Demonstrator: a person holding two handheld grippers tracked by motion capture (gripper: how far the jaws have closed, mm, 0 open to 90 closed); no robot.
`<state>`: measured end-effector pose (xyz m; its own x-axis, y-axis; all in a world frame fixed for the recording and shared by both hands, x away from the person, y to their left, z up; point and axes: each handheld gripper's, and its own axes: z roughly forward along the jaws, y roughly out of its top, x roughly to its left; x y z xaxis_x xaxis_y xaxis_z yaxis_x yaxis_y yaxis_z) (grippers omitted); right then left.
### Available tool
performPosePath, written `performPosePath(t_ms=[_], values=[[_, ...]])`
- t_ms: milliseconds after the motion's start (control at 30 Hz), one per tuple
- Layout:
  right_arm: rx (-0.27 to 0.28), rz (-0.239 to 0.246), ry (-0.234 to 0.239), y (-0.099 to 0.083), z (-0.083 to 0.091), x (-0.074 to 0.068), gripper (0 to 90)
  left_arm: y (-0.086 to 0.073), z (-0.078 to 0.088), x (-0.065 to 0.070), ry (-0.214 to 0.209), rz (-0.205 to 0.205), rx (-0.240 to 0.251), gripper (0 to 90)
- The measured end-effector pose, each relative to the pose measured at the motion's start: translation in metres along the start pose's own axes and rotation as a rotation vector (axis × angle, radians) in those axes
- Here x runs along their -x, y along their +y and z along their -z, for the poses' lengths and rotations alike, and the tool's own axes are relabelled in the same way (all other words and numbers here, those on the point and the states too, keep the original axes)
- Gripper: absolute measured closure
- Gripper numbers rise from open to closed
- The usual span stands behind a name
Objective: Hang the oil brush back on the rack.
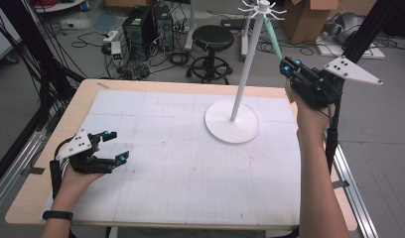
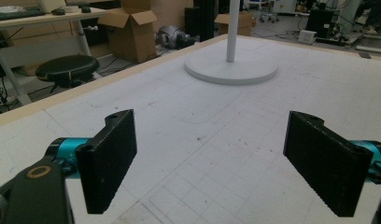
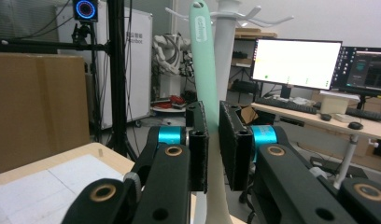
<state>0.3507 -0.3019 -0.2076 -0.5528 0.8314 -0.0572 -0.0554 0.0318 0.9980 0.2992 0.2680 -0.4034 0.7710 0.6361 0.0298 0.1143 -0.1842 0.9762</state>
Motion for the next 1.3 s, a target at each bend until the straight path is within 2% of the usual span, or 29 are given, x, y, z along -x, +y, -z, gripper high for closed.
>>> performPosePath(t_ms=[233, 600, 767, 800, 933, 967, 1033, 1100, 1133, 1167, 1300], values=[[-0.002, -0.013, -0.009, -0.003, -0.004, 0.004, 82.6, 0.0, -0.001, 0.0, -0.002, -0.001, -0.005, 18.0], [-0.039, -0.04, -0.019, -0.009, -0.02, 0.004, 81.9, -0.002, 0.0, 0.0, -0.004, -0.002, -0.009, 18.0], [-0.049, -0.028, -0.026, -0.011, -0.022, 0.003, 79.3, -0.002, 0.001, 0.0, -0.003, 0.003, -0.003, 18.0], [-0.046, -0.025, -0.031, -0.011, -0.023, 0.002, 71.2, -0.002, 0.001, 0.0, -0.003, 0.002, -0.004, 18.0], [-0.058, -0.017, -0.028, -0.011, -0.023, 0.002, 65.4, -0.001, 0.0, 0.0, -0.005, -0.003, -0.007, 18.0], [-0.064, -0.02, -0.019, -0.012, -0.022, 0.003, 61.3, -0.001, 0.0, 0.0, -0.006, -0.003, -0.007, 18.0], [-0.064, -0.015, -0.019, -0.012, -0.021, 0.003, 60.2, -0.001, 0.001, 0.0, -0.004, -0.003, -0.006, 18.0], [-0.069, -0.02, 0.012, -0.015, -0.017, 0.003, 50.7, -0.002, 0.001, 0.0, -0.004, -0.002, -0.004, 18.0], [-0.069, -0.02, 0.012, -0.015, -0.017, 0.003, 50.7, -0.002, 0.001, 0.0, -0.003, 0.0, -0.004, 18.0], [-0.085, -0.009, 0.041, -0.018, -0.014, 0.003, 46.9, -0.002, 0.001, 0.0, -0.003, 0.0, -0.003, 18.0], [-0.097, 0.006, 0.093, -0.028, -0.005, 0.001, 39.2, -0.003, 0.001, 0.0, 0.001, -0.003, -0.015, 18.0]])
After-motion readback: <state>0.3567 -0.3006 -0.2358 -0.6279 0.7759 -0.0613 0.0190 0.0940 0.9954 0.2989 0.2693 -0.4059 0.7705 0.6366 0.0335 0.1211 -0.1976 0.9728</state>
